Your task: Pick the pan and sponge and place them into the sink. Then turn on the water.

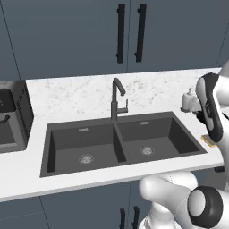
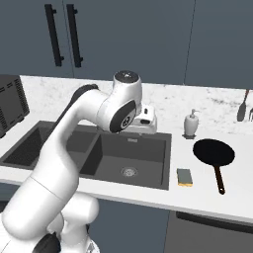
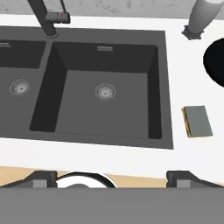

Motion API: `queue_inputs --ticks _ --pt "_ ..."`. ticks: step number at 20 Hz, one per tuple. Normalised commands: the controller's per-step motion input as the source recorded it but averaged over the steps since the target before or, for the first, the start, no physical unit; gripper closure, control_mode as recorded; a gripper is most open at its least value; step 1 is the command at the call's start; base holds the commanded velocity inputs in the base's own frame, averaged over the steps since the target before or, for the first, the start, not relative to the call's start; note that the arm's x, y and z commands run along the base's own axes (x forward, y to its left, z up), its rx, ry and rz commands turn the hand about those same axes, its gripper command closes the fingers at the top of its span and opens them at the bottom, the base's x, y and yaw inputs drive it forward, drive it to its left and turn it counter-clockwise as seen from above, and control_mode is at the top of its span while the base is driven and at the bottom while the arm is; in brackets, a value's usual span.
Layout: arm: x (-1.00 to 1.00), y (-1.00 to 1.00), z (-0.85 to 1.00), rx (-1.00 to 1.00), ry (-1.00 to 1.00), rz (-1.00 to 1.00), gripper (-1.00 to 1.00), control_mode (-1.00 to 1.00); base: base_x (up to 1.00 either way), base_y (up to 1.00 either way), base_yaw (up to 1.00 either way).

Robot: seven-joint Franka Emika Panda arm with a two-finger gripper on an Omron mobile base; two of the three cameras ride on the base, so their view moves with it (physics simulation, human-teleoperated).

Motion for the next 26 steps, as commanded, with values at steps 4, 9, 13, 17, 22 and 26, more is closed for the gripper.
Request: queue_inputs --ticks 4,9,13,17,22,26 --pt "-0.09 -0.77 -0.29 0.0 0.0 0.0 -1.0 -1.0 0.0 0.0 0.0" --pt "-0.04 -0.78 -0.32 0.0 0.0 0.0 -1.0 -1.0 0.0 0.0 0.0" --pt "0.0 -0.79 -0.37 0.0 0.02 0.0 -1.0 -1.0 0.0 0.0 0.0" --pt "0.0 -0.73 -0.4 0.0 0.05 0.0 -1.0 -1.0 0.0 0.0 0.0" --pt "0.0 -0.57 -0.35 0.0 0.18 0.0 -1.0 -1.0 0.0 0.0 0.0" --pt "0.02 -0.52 -0.32 0.0 0.13 0.0 -1.0 -1.0 0.0 0.0 0.0"
